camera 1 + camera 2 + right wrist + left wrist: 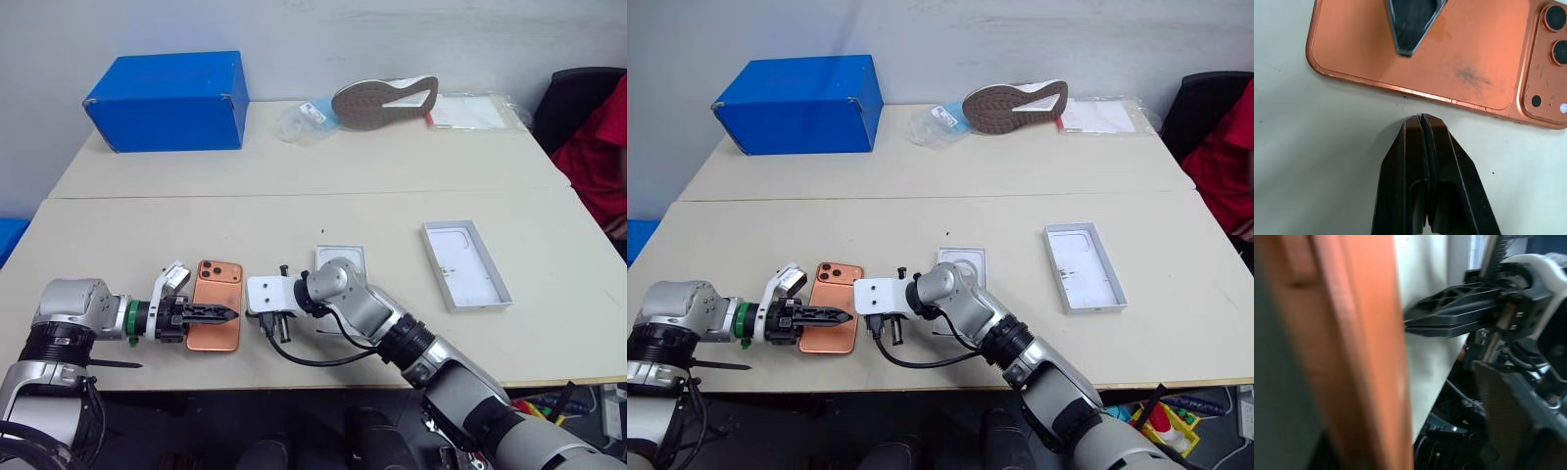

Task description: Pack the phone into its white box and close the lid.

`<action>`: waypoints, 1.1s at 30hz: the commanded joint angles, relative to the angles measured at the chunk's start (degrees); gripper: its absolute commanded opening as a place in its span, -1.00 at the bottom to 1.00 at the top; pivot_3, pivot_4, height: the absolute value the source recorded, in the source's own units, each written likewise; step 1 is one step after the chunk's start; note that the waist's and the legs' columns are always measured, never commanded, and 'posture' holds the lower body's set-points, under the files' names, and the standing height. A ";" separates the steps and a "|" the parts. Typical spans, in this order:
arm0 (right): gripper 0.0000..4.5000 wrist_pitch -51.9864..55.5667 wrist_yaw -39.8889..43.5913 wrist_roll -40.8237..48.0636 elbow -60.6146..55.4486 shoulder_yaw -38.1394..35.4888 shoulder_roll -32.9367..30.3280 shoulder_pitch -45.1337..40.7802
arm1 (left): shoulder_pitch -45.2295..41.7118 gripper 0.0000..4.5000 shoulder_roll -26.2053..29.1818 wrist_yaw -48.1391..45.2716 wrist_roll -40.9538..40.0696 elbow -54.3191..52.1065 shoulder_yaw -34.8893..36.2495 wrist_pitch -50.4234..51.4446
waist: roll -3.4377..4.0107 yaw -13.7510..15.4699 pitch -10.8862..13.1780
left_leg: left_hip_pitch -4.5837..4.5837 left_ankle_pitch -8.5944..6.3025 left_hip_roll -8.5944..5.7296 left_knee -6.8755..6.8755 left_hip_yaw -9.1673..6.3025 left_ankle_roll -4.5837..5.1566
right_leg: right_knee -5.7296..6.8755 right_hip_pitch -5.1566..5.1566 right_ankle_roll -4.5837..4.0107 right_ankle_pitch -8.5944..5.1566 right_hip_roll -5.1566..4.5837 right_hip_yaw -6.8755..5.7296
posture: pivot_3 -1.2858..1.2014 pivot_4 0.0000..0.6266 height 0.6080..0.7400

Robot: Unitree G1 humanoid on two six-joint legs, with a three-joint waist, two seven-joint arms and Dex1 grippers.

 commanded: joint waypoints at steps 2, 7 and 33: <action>-1.00 -0.25 -0.18 -0.33 -0.65 -0.28 -0.30 -0.09 | -0.42 -0.52 0.49 -0.09 -1.64 -0.12 0.88 0.68 | -0.08 -0.03 -0.03 | -0.29 0.04 0.00 0.06 0.00 -0.06 | 0.02 -0.26 0.00 0.00 0.00 0.00 | 0.03 -0.52 1.00; -1.00 -0.13 0.14 0.26 -2.56 -0.63 -0.60 0.29 | 0.18 -0.95 1.78 -0.25 -2.56 -0.37 1.90 0.60 | -0.11 -0.03 -0.03 | -0.67 0.17 0.02 0.10 0.00 -0.23 | 0.14 -0.69 0.00 0.00 0.00 -0.01 | 0.03 -0.52 1.00; 1.00 31.35 5.50 33.26 -63.63 -50.12 -41.75 31.21 | -11.53 -0.95 -8.42 13.83 -23.00 -16.84 2.89 8.75 | -1.19 2.04 0.89 | -2.06 0.07 -0.07 0.95 -0.09 -0.05 | -0.05 -1.52 0.15 0.09 -0.19 -0.15 | 0.03 -0.52 1.00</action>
